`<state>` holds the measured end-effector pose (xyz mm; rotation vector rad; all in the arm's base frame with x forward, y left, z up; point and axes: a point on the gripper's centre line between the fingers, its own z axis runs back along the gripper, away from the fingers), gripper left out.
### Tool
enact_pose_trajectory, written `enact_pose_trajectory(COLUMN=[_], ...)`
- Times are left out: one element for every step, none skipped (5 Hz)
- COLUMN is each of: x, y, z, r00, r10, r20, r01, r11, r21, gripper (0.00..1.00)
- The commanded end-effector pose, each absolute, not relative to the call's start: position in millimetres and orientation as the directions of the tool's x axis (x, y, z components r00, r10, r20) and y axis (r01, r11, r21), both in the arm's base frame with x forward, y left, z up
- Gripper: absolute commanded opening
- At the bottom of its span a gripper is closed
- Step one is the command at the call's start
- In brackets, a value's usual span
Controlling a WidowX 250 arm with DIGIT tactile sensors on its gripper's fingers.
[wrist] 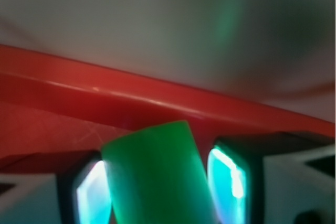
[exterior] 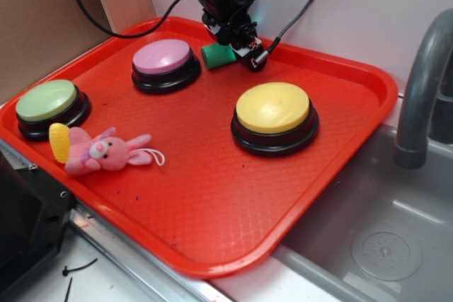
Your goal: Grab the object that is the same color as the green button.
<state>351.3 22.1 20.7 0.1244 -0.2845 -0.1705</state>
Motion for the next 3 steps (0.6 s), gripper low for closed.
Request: enact_pose_trajectory(x=[353.4,344.9,338.3], y=[-0.9,-23.2,-24.2], z=[62.1,99.0,126.1], r00=[0.940,0.985,0.996], r10=[-0.232,-0.136,-0.069], r20=[0.252,0.108,0.050], r01=[0.212,0.124,0.066], r11=[0.972,0.986,0.996], r21=[0.103,0.113,0.063], gripper=[0.00,0.00,0.00])
